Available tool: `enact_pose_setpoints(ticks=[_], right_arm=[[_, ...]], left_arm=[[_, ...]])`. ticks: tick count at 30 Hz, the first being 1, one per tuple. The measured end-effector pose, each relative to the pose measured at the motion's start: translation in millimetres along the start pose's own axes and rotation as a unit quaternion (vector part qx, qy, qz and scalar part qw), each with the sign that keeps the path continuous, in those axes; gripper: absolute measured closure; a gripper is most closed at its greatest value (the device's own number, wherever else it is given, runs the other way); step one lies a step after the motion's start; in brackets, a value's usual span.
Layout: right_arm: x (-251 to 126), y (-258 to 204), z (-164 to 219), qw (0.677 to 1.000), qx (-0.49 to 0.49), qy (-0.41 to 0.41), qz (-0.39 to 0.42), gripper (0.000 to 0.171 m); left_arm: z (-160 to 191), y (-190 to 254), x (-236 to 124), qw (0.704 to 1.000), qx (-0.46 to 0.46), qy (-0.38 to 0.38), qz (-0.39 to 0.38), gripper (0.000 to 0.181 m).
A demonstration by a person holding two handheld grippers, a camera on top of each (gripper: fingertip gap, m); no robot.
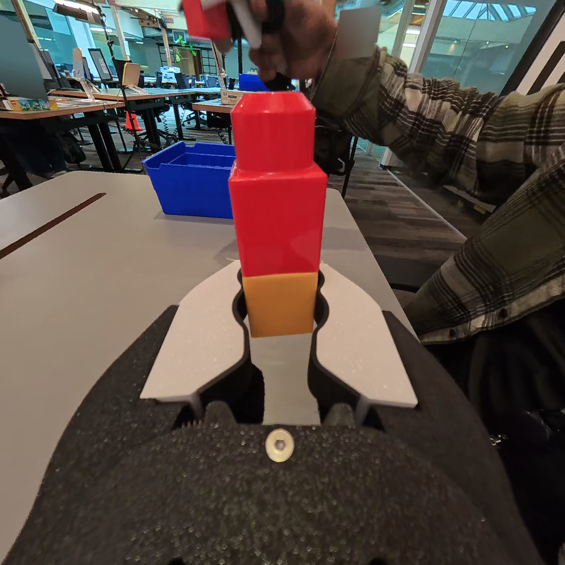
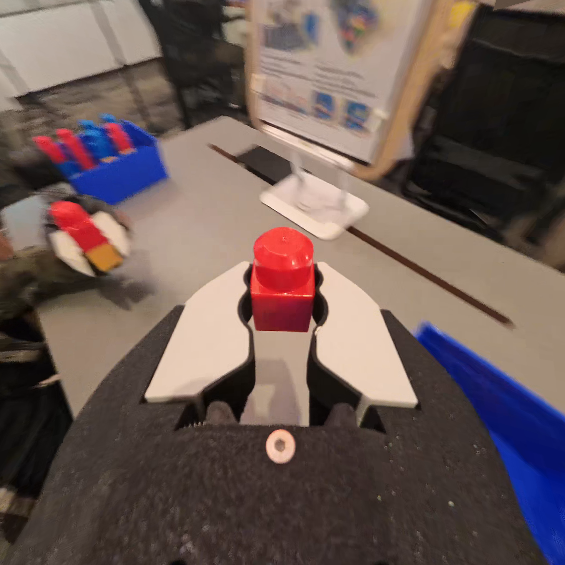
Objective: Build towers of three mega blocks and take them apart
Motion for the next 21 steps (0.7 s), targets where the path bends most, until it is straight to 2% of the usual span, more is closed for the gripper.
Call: enact_pose_setpoints(ticks=[2, 4, 7, 10, 15, 19, 20, 21], right_arm=[[-29.5, 39.7, 45.8, 0.997, 0.041, -0.023, 0.061, 0.135], [-43.1, 60.9, 89.1, 0.993, 0.093, -0.028, 0.067, 0.135], [-39.6, 77.4, 141.3, 0.99, 0.12, -0.038, 0.058, 0.135], [-25.6, 87.2, 174.8, 0.99, 0.117, -0.062, 0.053, 0.135], [-10.5, 99.2, 202.0, 0.986, 0.128, -0.095, 0.042, 0.134], [-12.2, 106.1, 204.7, 0.986, 0.115, -0.106, 0.061, 0.108], [-16.6, 108.0, 199.2, 0.986, 0.112, -0.104, 0.072, 0.099], [-23.5, 109.5, 188.4, 0.986, 0.105, -0.097, 0.086, 0.098]], left_arm=[[-0.1, 3.3, 2.3, 1.0, 0.007, -0.002, 0.004, 0.141], [1.7, 3.4, 4.3, 1.0, 0.011, -0.007, 0.001, 0.141], [5.8, 1.1, 6.5, 1.0, 0.007, -0.01, -0.001, 0.141], [9.0, -1.5, 6.6, 1.0, 0.004, -0.011, -0.006, 0.141], [11.5, -5.1, 5.5, 1.0, -0.002, -0.013, -0.011, 0.141], [13.2, -8.0, 5.2, 1.0, -0.007, -0.018, -0.017, 0.141], [13.5, -8.3, 5.1, 1.0, -0.009, -0.019, -0.017, 0.141], [13.6, -8.5, 4.8, 1.0, -0.01, -0.019, -0.017, 0.141]])
Point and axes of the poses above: each gripper's, where its closed fingertips meet, x out along the fingers, z out of its underside, y = z × x across the jaws, the point moved 4 cm from there along -x, back along the fingers, and after that the axes turned 3 degrees about -x, right-handed, at the moved point
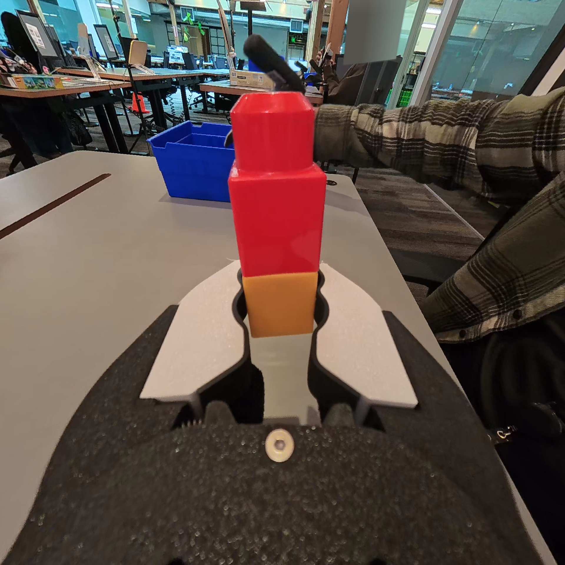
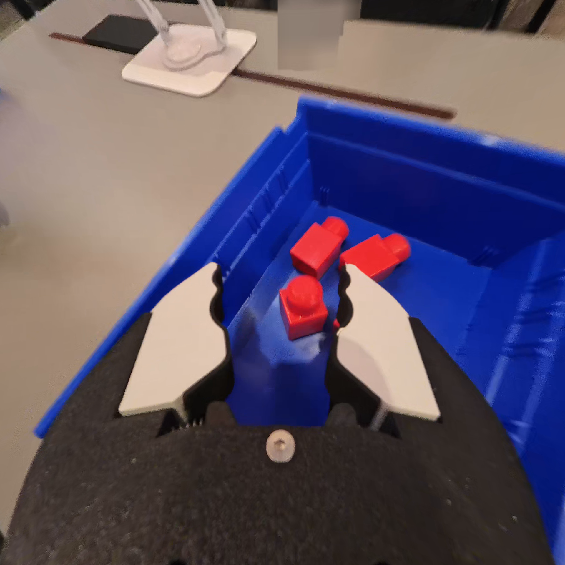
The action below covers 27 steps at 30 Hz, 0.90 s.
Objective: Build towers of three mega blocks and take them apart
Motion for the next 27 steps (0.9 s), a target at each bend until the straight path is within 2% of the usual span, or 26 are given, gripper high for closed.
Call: enact_pose_setpoints(ticks=[2, 5, 7, 9, 13, 15, 17, 21, 23, 25, 27], right_arm=[[-22.9, -12.3, -35.5, 0.998, -0.028, 0.052, 0.019, 0.101], [-36.6, -74.8, -92.7, 0.989, -0.101, 0.107, -0.009, 0.093], [-20.1, -138.4, -114.5, 0.98, -0.157, 0.1, -0.072, 0.083], [6.0, -206.9, -123.5, 0.963, -0.211, 0.086, -0.146, 0.08], [56.8, -328.0, -118.6, 0.906, -0.285, 0.07, -0.304, 0.087], [74.8, -368.2, -114.2, 0.879, -0.325, 0.061, -0.344, 0.089], [90.2, -391.9, -111.9, 0.86, -0.366, 0.052, -0.353, 0.092], [111.4, -408.5, -111.6, 0.849, -0.392, 0.025, -0.354, 0.094], [117.5, -410.1, -109.9, 0.846, -0.396, 0.005, -0.356, 0.108], [118.0, -411.5, -106.2, 0.838, -0.399, -0.017, -0.372, 0.134], [117.7, -410.5, -106.4, 0.841, -0.395, -0.033, -0.368, 0.134]], left_arm=[[0.8, -1.3, -0.2, 1.0, -0.003, -0.001, -0.003, 0.141], [3.2, -4.3, 1.2, 1.0, -0.014, -0.009, -0.007, 0.141], [2.7, -2.9, 2.2, 1.0, -0.013, -0.01, -0.004, 0.141], [2.4, -1.1, 2.8, 1.0, -0.007, -0.012, -0.004, 0.141], [2.1, 1.3, 1.9, 1.0, -0.002, -0.01, -0.001, 0.141], [2.8, 0.7, 1.9, 1.0, -0.005, -0.009, 0.002, 0.141], [3.0, 1.2, 1.9, 1.0, -0.008, -0.008, 0.007, 0.141], [1.7, 3.6, 2.5, 1.0, -0.003, -0.009, 0.011, 0.141], [0.2, 6.3, 2.7, 1.0, 0.001, -0.007, 0.016, 0.141], [-2.1, 8.7, 2.4, 1.0, 0.007, -0.004, 0.018, 0.141], [-1.8, 8.0, 2.7, 1.0, 0.005, -0.009, 0.015, 0.141]])
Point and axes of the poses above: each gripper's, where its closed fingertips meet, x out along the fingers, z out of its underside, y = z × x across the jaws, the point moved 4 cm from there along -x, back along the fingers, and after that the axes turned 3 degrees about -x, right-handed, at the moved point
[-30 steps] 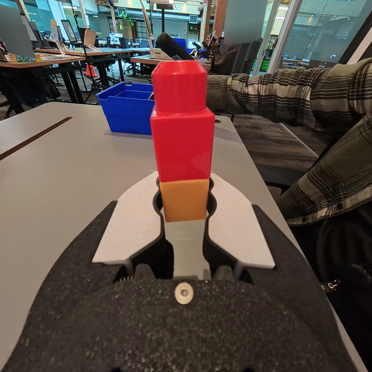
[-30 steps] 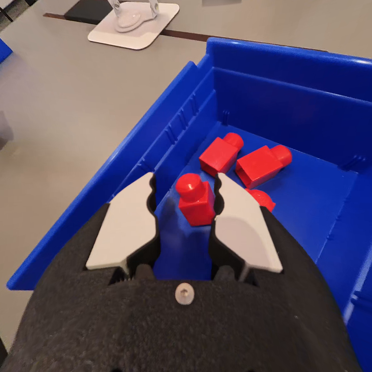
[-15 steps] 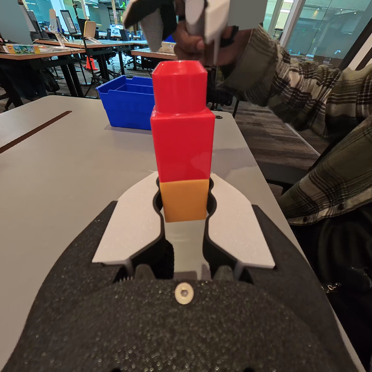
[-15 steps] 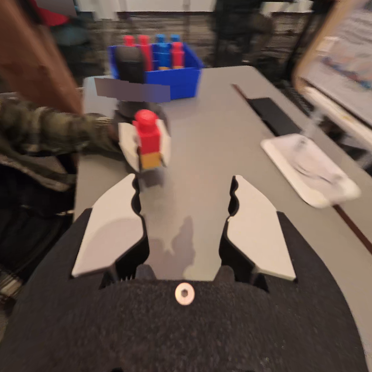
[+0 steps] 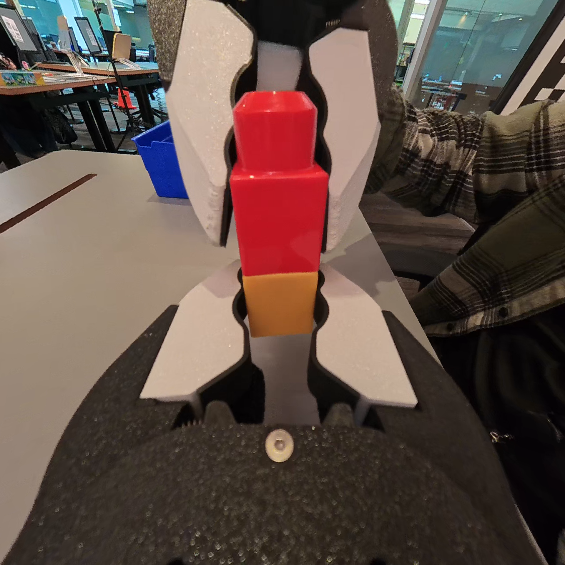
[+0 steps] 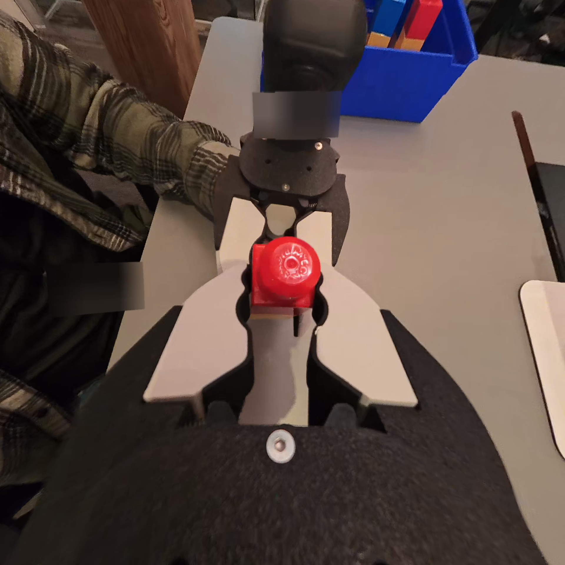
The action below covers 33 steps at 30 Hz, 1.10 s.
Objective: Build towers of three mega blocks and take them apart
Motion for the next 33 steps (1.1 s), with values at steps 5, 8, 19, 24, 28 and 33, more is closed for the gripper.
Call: enact_pose_setpoints(ticks=[5, 8, 19, 24, 28, 33], right_arm=[[-6.2, -3.2, -3.3, 1.0, 0.007, 0.001, -0.005, 0.135], [-12.4, -5.8, -7.3, 1.0, 0.01, 0.012, 0.004, 0.135], [-279.8, 37.2, 53.0, 0.897, 0.147, 0.031, 0.415, 0.135], [-340.0, 10.4, 204.4, 0.806, 0.344, -0.011, 0.481, 0.134], [-324.0, -5.7, 302.6, 0.762, 0.444, -0.066, 0.467, 0.134], [-304.9, -13.9, 361.4, 0.73, 0.507, -0.102, 0.447, 0.133]], left_arm=[[-4.8, 3.3, 2.4, 1.0, 0.002, 0.002, -0.004, 0.141], [-6.3, 6.1, 3.7, 1.0, 0.001, -0.015, -0.01, 0.141], [-11.3, 4.0, -11.4, 1.0, 0.01, 0.011, -0.019, 0.141], [-10.8, 9.9, -1.8, 1.0, 0.022, 0.004, -0.013, 0.141], [-6.3, 8.7, 1.6, 1.0, 0.025, -0.003, -0.015, 0.141], [-5.4, 1.3, -3.7, 1.0, 0.009, 0.009, -0.021, 0.141]])
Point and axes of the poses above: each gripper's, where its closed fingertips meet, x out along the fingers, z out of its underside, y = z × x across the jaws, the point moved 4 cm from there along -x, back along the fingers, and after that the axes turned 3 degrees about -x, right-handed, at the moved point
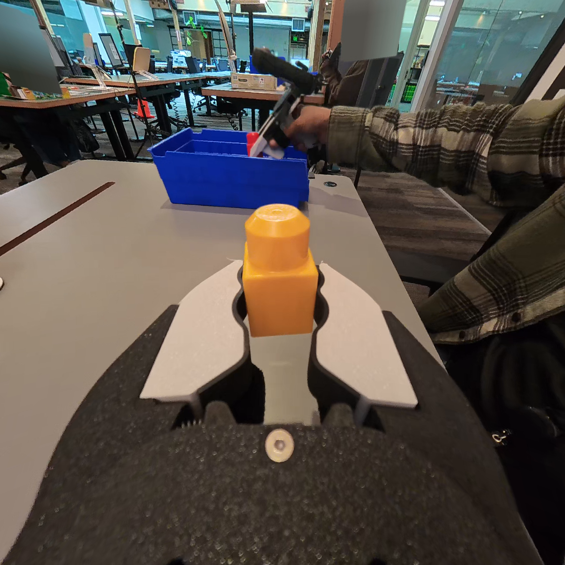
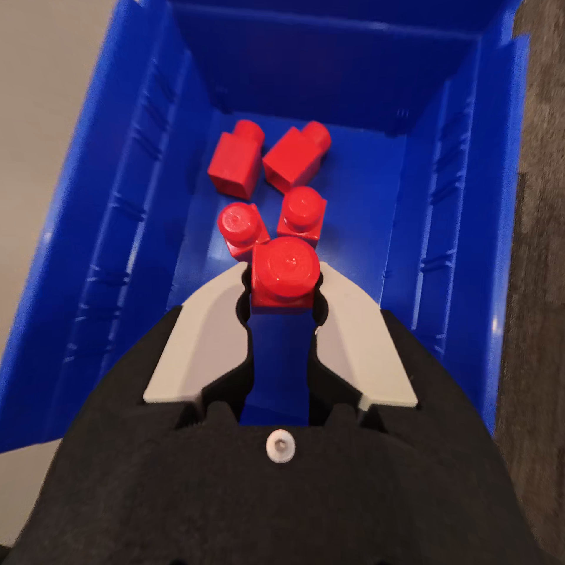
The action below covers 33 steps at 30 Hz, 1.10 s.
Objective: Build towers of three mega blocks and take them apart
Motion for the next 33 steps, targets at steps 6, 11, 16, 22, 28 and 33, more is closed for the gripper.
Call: enact_pose_setpoints(ticks=[6, 11, 16, 22, 28, 33], right_arm=[[5.7, 1.6, 5.7, 1.0, -0.003, -0.016, 0.002, 0.099], [-55.9, -46.8, -56.9, 0.989, -0.093, 0.11, -0.028, 0.101], [-107.9, -219.3, -111.4, 0.902, -0.288, 0.225, -0.231, 0.107], [-80.9, -397.3, -90.2, 0.771, -0.502, 0.167, -0.355, 0.106], [-57.4, -452.3, -85.4, 0.726, -0.527, 0.12, -0.425, 0.121], [-46.9, -456.7, -83.1, 0.73, -0.516, 0.082, -0.44, 0.123]], left_arm=[[1.6, -1.7, 0.5, 1.0, -0.007, -0.004, -0.001, 0.141], [3.3, -2.4, 1.2, 1.0, -0.012, -0.006, 0.002, 0.141], [3.3, -0.9, 3.2, 1.0, -0.01, -0.008, 0.006, 0.141], [5.5, 1.3, 5.1, 1.0, -0.007, -0.015, 0.01, 0.141], [4.6, 4.9, 5.7, 1.0, 0.001, -0.017, 0.016, 0.141], [1.9, 7.8, 5.6, 1.0, 0.009, -0.015, 0.019, 0.141]])
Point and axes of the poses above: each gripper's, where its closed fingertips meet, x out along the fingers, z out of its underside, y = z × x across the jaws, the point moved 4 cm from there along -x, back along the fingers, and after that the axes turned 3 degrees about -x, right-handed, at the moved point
